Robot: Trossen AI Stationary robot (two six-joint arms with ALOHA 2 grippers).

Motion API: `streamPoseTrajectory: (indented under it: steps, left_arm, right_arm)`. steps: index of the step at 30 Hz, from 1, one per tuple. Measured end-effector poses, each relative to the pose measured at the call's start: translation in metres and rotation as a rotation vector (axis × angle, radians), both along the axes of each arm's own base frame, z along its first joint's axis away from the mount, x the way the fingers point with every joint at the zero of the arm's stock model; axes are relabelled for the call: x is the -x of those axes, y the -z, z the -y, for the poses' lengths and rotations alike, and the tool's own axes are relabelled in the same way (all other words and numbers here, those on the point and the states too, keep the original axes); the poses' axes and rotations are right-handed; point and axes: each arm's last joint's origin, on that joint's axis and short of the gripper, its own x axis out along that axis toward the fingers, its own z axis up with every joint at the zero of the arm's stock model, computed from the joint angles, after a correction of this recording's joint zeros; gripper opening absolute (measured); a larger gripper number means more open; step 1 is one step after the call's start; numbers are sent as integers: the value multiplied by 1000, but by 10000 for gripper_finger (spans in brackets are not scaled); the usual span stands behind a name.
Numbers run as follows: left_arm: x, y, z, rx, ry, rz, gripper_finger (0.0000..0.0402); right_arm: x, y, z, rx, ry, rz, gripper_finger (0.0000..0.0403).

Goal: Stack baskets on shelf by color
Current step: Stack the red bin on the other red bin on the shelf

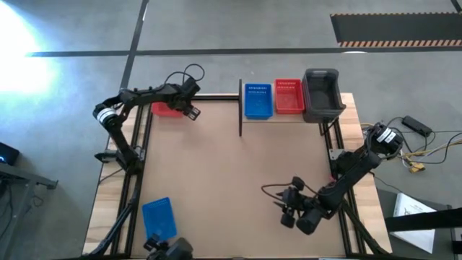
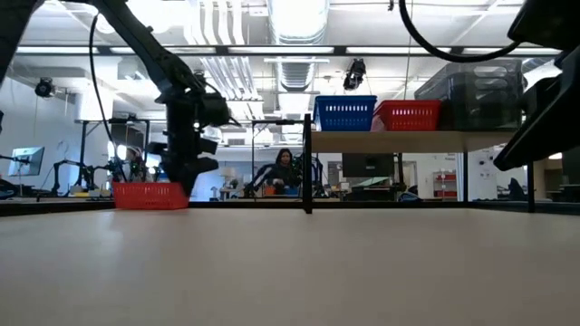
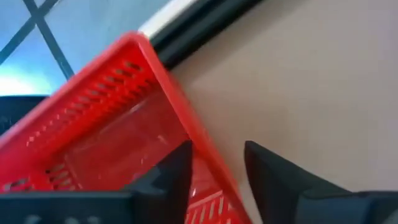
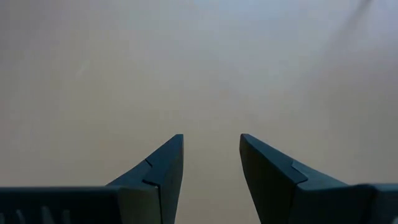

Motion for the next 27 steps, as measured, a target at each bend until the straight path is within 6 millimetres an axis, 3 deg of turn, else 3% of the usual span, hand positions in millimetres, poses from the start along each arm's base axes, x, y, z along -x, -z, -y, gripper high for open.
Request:
streamPoseTrajectory:
  steps: [7,11,16,21,27]
  left_arm:
    - [3,-11,26,84,76,-91,21]
    - [-9,-22,62,148,201,-112,7]
    - [-32,-33,131,241,387,-53,2]
    - [-52,-36,215,326,589,50,1]
    - [-85,-31,310,322,789,353,1]
  right_arm:
    - [4,0,-4,-13,6,17,150]
    - [6,-3,-10,-20,-15,24,150]
    - [14,-13,-22,-48,-62,50,150]
    - [27,-26,-36,-42,-103,125,150]
    - [45,-41,-52,13,-129,222,150]
